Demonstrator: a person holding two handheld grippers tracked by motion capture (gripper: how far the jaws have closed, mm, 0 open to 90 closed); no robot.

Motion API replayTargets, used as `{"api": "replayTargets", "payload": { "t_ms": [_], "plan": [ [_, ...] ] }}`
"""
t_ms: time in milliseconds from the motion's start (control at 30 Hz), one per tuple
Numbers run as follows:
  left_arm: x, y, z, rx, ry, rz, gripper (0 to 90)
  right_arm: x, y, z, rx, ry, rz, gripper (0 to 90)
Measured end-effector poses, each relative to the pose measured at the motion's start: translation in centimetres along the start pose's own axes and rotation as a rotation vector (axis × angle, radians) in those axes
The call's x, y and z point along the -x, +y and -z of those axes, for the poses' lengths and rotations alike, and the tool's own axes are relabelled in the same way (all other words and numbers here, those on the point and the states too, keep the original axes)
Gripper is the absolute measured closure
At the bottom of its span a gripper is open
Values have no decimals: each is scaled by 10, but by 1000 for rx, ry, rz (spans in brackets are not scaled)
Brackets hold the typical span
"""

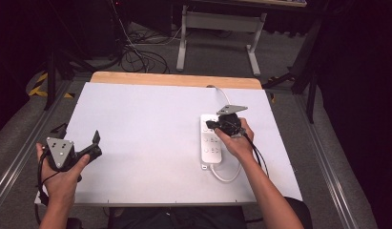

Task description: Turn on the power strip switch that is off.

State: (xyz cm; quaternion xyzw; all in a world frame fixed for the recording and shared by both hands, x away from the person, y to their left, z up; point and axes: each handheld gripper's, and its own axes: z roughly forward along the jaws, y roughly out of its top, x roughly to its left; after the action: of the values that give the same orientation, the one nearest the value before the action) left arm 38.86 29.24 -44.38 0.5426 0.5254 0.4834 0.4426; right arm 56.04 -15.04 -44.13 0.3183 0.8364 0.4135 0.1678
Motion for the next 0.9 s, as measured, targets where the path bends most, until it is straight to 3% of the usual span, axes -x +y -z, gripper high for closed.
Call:
{"api": "replayTargets", "payload": {
  "t_ms": [367,733,900],
  "plan": [
    [1,0,-1,-1,-8,7,56,1,-5,-18,-61,-14,11,900],
    [1,0,-2,-3,-14,5,61,2,-7,-21,-61,0,-19,900],
    [2,0,-2,-7,-14,-2,62,-3,-6,-25,-57,47,-32,900]
  ]
}}
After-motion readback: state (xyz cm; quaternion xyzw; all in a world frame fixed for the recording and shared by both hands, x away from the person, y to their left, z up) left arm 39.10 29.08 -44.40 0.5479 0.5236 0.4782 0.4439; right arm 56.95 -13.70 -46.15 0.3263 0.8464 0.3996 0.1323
